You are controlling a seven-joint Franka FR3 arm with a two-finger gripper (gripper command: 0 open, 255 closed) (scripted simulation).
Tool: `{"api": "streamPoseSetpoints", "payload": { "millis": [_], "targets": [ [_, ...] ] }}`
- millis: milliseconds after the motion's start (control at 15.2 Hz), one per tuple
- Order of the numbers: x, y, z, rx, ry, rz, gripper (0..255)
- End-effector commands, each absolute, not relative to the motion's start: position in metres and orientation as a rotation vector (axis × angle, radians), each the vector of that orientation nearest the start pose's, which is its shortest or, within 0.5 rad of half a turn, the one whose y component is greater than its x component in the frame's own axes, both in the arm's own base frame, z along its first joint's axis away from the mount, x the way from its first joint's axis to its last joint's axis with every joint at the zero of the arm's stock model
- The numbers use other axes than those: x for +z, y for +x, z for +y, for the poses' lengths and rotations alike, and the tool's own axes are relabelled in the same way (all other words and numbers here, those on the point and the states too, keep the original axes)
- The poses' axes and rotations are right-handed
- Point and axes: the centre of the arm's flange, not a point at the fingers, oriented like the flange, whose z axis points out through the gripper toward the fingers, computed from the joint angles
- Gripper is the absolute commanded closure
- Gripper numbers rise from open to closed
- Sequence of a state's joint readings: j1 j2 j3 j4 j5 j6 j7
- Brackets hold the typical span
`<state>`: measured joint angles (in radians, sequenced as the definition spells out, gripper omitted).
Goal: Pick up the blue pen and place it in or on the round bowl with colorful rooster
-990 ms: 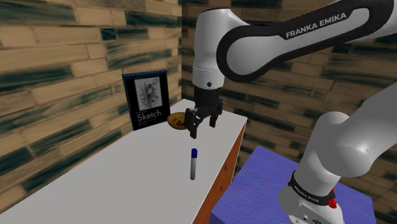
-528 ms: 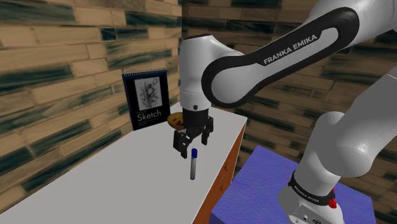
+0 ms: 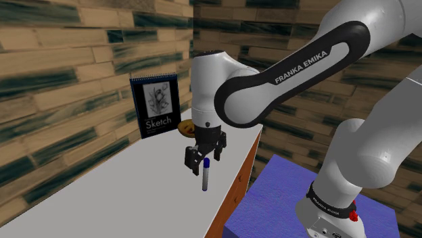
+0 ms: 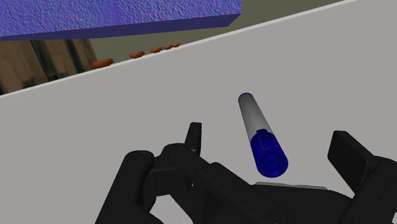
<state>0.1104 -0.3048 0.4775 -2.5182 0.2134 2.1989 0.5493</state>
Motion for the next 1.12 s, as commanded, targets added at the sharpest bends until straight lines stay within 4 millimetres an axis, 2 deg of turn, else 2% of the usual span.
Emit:
{"api": "streamPoseSetpoints", "payload": {
  "millis": [0, 198, 264, 858, 1056],
  "targets": [
    [0.372, 0.354, 0.242, 0.076, -3.129, 0.176, 0],
    [0.372, 0.354, 0.242, 0.076, -3.129, 0.176, 0],
    [0.372, 0.354, 0.242, 0.076, -3.129, 0.176, 255],
    [0.372, 0.354, 0.242, 0.076, -3.129, 0.176, 255],
    [0.387, 0.354, 0.242, 0.076, -3.129, 0.176, 255]
  ]
}}
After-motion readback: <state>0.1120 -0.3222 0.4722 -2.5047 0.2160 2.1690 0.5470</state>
